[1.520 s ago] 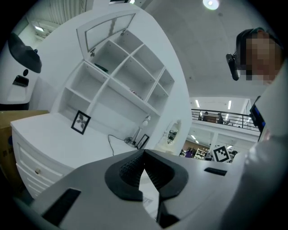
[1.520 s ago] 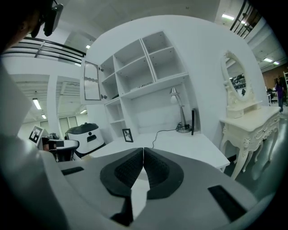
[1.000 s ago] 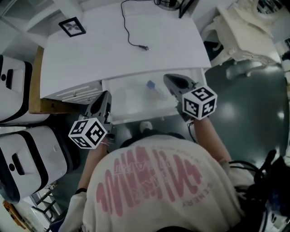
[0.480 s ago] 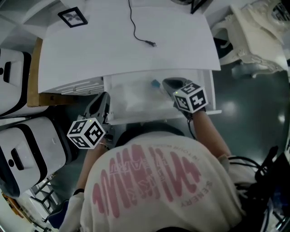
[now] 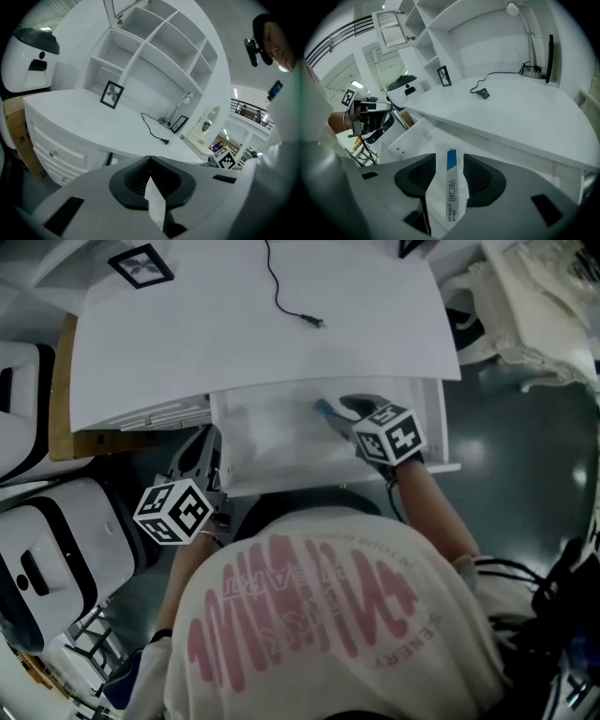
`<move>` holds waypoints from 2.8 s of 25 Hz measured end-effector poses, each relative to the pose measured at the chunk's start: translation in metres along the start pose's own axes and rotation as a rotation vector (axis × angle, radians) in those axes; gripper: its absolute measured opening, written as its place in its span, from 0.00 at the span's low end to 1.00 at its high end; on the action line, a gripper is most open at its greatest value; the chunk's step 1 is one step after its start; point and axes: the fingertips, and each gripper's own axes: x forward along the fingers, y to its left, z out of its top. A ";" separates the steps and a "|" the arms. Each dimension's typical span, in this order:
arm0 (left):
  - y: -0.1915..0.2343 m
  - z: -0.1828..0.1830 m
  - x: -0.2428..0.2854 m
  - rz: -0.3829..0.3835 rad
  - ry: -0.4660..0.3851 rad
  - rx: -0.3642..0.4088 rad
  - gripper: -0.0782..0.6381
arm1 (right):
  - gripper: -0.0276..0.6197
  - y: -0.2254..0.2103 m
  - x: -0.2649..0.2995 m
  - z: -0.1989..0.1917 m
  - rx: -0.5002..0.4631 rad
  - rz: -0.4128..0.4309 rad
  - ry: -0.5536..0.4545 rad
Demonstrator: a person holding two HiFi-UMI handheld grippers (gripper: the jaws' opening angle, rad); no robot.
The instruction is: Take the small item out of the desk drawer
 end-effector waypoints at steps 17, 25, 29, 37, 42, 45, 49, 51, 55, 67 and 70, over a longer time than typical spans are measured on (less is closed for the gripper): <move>0.015 -0.016 -0.019 0.053 -0.016 -0.043 0.15 | 0.32 -0.001 0.026 -0.034 -0.059 -0.051 0.184; 0.014 -0.014 -0.019 0.051 -0.026 -0.043 0.15 | 0.23 -0.007 0.024 -0.035 -0.011 -0.067 0.175; 0.012 -0.014 -0.019 0.048 -0.028 -0.043 0.15 | 0.22 -0.011 0.020 -0.035 0.037 -0.066 0.161; 0.006 -0.013 -0.017 0.032 -0.035 -0.032 0.15 | 0.21 -0.010 0.013 -0.030 0.073 -0.061 0.122; -0.001 -0.007 -0.016 0.011 -0.059 -0.021 0.15 | 0.21 -0.007 0.002 -0.020 0.053 -0.069 0.099; -0.006 -0.002 -0.016 -0.002 -0.075 -0.010 0.15 | 0.21 -0.006 -0.006 -0.013 0.056 -0.073 0.069; -0.010 0.008 -0.020 -0.016 -0.098 0.006 0.15 | 0.21 -0.004 -0.021 -0.003 0.095 -0.077 0.018; -0.011 0.015 -0.022 -0.022 -0.111 0.013 0.15 | 0.21 -0.002 -0.030 0.003 0.086 -0.098 -0.004; -0.014 0.024 -0.028 -0.028 -0.127 0.011 0.15 | 0.21 0.002 -0.050 0.013 0.072 -0.153 -0.051; -0.027 0.045 -0.064 -0.101 -0.134 0.021 0.15 | 0.21 0.031 -0.118 0.045 0.170 -0.307 -0.313; -0.034 0.048 -0.075 -0.127 -0.148 0.037 0.15 | 0.21 0.043 -0.136 0.052 0.192 -0.325 -0.401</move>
